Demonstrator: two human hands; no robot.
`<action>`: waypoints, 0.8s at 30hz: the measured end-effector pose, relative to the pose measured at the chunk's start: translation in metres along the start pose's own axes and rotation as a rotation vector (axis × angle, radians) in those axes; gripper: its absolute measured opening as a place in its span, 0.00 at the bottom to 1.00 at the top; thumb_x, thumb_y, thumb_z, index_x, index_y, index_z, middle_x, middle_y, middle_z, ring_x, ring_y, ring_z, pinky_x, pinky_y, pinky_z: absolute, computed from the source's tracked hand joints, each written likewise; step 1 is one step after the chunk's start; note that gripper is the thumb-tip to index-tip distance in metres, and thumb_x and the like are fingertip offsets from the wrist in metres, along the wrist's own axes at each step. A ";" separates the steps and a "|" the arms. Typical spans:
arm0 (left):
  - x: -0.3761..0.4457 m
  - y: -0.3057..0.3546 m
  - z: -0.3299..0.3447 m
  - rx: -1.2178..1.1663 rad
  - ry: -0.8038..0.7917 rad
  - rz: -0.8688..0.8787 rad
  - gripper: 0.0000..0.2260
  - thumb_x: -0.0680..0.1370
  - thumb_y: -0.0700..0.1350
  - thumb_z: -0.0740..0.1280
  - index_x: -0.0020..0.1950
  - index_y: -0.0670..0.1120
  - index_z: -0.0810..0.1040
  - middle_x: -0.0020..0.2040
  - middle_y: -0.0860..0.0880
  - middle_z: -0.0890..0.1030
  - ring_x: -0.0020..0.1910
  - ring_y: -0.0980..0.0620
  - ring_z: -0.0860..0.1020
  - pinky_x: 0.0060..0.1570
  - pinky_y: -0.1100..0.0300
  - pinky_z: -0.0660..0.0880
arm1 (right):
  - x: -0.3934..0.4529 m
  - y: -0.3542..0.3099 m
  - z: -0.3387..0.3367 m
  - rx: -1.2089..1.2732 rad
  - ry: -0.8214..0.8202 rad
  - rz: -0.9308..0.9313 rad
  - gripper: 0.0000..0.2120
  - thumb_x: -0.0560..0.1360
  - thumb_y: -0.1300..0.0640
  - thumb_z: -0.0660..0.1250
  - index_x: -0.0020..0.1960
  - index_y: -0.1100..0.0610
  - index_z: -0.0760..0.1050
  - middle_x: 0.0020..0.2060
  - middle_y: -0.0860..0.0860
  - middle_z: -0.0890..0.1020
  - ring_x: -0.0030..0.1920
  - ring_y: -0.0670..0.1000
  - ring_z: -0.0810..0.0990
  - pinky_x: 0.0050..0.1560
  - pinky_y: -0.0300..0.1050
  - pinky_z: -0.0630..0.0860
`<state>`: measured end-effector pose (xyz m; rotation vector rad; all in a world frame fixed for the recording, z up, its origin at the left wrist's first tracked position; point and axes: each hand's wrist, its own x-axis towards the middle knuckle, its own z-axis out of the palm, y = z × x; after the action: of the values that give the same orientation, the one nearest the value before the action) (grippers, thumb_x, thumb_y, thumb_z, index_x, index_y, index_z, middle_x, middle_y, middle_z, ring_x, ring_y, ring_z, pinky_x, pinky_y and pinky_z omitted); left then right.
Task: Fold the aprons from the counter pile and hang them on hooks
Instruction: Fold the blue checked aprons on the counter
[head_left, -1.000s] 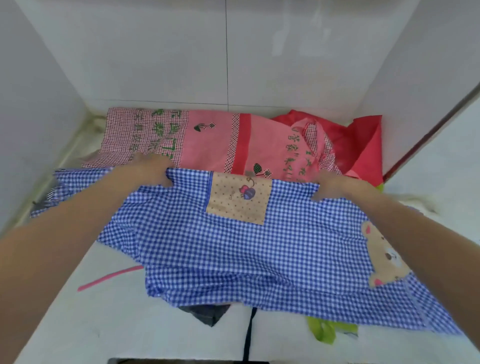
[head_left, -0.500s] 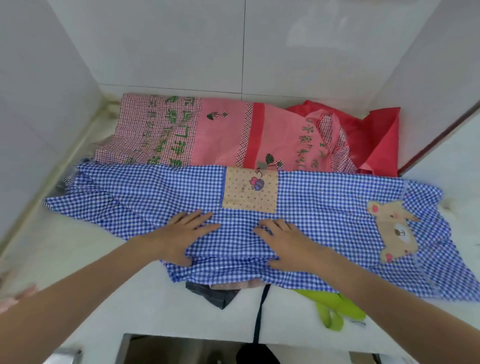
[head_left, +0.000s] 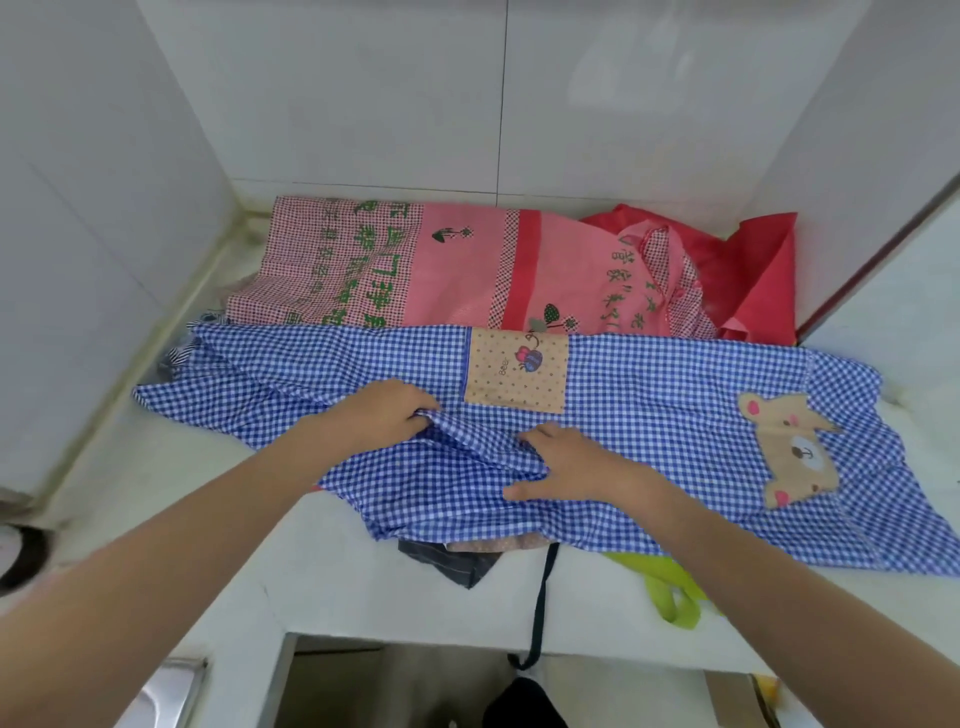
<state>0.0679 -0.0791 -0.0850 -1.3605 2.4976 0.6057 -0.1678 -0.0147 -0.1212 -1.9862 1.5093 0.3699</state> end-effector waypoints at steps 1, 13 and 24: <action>-0.001 -0.001 0.002 -0.009 -0.002 0.000 0.15 0.81 0.43 0.59 0.68 0.45 0.72 0.63 0.48 0.77 0.59 0.49 0.76 0.57 0.59 0.70 | 0.001 -0.006 0.007 -0.069 0.066 0.022 0.40 0.73 0.34 0.61 0.75 0.56 0.55 0.70 0.54 0.62 0.69 0.59 0.64 0.68 0.58 0.63; -0.014 -0.001 0.055 0.639 0.202 0.201 0.38 0.72 0.40 0.70 0.76 0.50 0.53 0.73 0.45 0.65 0.66 0.47 0.71 0.63 0.52 0.68 | 0.013 0.012 0.001 -0.353 0.266 0.041 0.19 0.75 0.69 0.61 0.64 0.59 0.67 0.56 0.56 0.76 0.53 0.57 0.78 0.51 0.52 0.77; -0.014 0.003 0.011 0.493 0.375 0.122 0.16 0.69 0.37 0.72 0.56 0.46 0.80 0.33 0.48 0.82 0.32 0.47 0.79 0.33 0.56 0.75 | -0.028 0.052 -0.017 -0.573 0.340 0.295 0.21 0.74 0.68 0.64 0.66 0.59 0.67 0.59 0.54 0.74 0.61 0.55 0.72 0.58 0.48 0.73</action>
<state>0.0729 -0.0617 -0.0881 -1.2169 2.7664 -0.2694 -0.2275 -0.0117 -0.1077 -2.3459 2.1033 0.6756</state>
